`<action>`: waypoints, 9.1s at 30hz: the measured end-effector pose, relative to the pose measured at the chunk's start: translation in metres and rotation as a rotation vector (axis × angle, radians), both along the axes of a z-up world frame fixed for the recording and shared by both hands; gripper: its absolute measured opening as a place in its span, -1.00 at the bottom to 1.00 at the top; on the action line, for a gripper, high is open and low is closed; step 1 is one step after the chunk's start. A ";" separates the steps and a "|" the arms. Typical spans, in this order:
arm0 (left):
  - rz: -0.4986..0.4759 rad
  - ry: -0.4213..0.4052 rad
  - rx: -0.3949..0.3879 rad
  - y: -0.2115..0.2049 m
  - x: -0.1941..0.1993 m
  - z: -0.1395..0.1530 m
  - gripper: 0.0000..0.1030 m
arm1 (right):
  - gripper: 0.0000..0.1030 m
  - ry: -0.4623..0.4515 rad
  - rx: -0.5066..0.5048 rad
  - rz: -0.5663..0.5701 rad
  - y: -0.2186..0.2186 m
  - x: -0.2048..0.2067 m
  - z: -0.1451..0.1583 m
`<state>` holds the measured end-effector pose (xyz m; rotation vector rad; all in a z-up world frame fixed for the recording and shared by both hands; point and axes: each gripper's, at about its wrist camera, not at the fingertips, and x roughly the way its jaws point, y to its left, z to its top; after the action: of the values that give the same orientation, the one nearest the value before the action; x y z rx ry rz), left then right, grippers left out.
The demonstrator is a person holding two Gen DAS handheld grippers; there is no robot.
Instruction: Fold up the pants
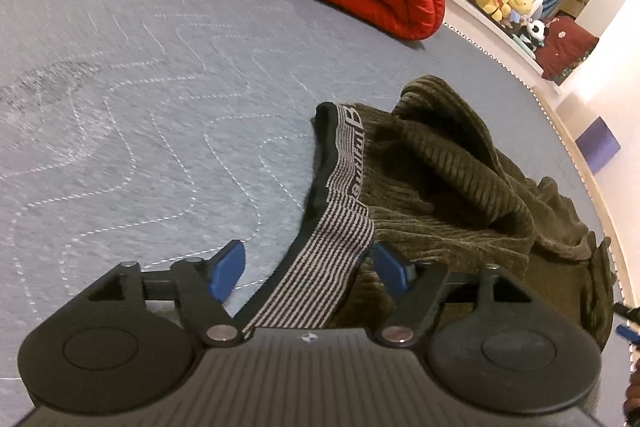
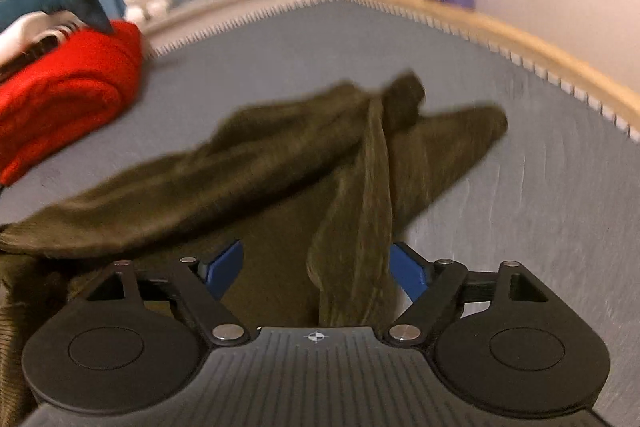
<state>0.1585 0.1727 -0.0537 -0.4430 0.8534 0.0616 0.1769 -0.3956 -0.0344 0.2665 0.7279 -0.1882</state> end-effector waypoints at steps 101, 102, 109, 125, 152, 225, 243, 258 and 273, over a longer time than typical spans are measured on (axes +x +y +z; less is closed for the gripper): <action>-0.105 0.082 0.075 0.019 -0.050 0.023 -0.62 | 0.11 0.201 -0.041 0.033 0.010 0.008 -0.034; -0.064 0.079 0.043 0.031 -0.056 0.028 -0.63 | 0.05 0.201 -0.042 0.028 0.010 0.008 -0.034; 0.104 0.109 0.018 0.055 -0.075 0.042 -0.65 | -0.13 0.200 -0.018 0.014 0.010 0.005 -0.029; 0.040 0.186 0.032 0.049 -0.055 0.010 0.42 | -0.12 0.215 -0.024 0.028 0.009 0.001 -0.027; 0.147 0.182 -0.006 0.098 -0.082 0.026 -0.27 | -0.80 0.174 0.034 0.139 0.025 -0.021 -0.009; -0.295 0.083 0.317 -0.128 -0.094 0.039 0.49 | -0.52 0.147 0.110 -0.100 -0.017 -0.020 -0.027; -0.290 0.082 0.310 -0.126 -0.094 0.042 0.50 | -0.06 -0.227 0.277 0.209 -0.021 -0.040 0.031; -0.297 0.086 0.318 -0.132 -0.091 0.040 0.50 | -0.02 -0.132 0.548 -0.072 -0.079 -0.014 -0.029; -0.294 0.064 0.289 -0.129 -0.095 0.053 0.51 | -0.83 -0.244 0.511 -0.161 -0.089 -0.012 -0.006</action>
<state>0.0632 0.0433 -0.0008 -0.0423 0.9481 -0.0722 0.1652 -0.4848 -0.0409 0.8232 0.5022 -0.1165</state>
